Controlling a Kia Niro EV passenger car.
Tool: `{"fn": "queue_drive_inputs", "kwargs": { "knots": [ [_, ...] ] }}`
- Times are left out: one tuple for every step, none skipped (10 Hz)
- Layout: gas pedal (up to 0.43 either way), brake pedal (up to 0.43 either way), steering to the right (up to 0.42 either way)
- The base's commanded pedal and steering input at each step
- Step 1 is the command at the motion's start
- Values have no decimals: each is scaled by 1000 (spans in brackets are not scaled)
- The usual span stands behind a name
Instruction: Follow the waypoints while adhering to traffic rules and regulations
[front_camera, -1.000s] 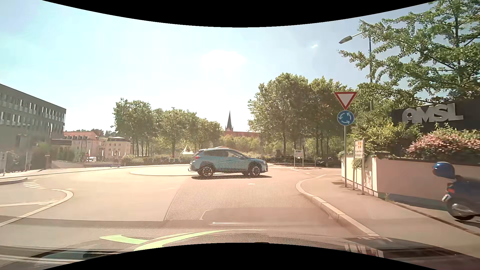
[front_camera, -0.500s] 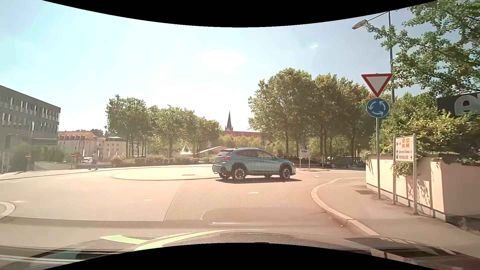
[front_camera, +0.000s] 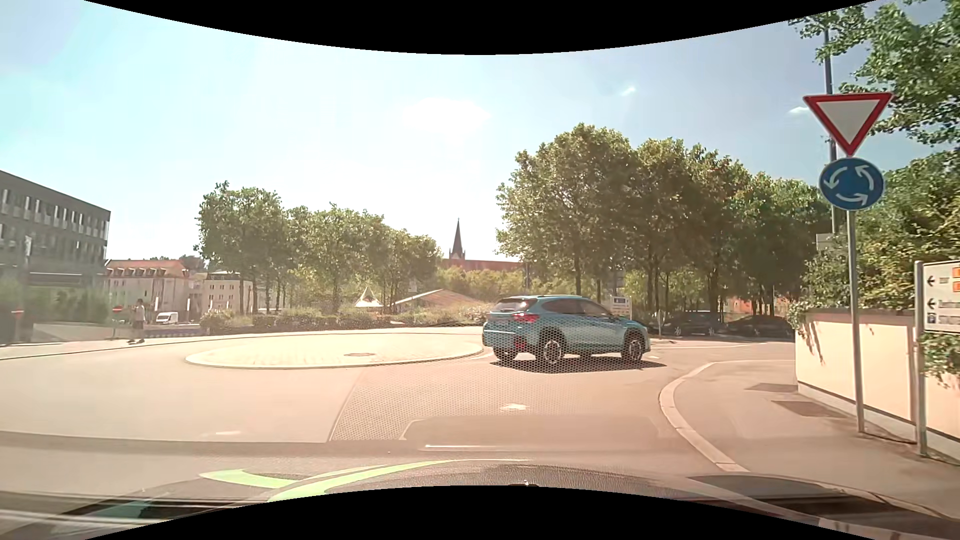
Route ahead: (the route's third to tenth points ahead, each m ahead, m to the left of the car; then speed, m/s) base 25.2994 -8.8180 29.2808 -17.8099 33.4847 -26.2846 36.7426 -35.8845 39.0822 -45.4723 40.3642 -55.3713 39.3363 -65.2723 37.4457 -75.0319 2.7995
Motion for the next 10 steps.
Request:
{"fn": "queue_drive_inputs", "kwargs": {
  "knots": [
    [0, 293, 15],
    [0, 293, 15],
    [0, 293, 15],
    [0, 293, 15],
    [0, 287, 15],
    [0, 287, 15],
    [0, 280, 15],
    [0, 256, 15],
    [0, 244, 15],
    [0, 226, 15]
  ]
}}
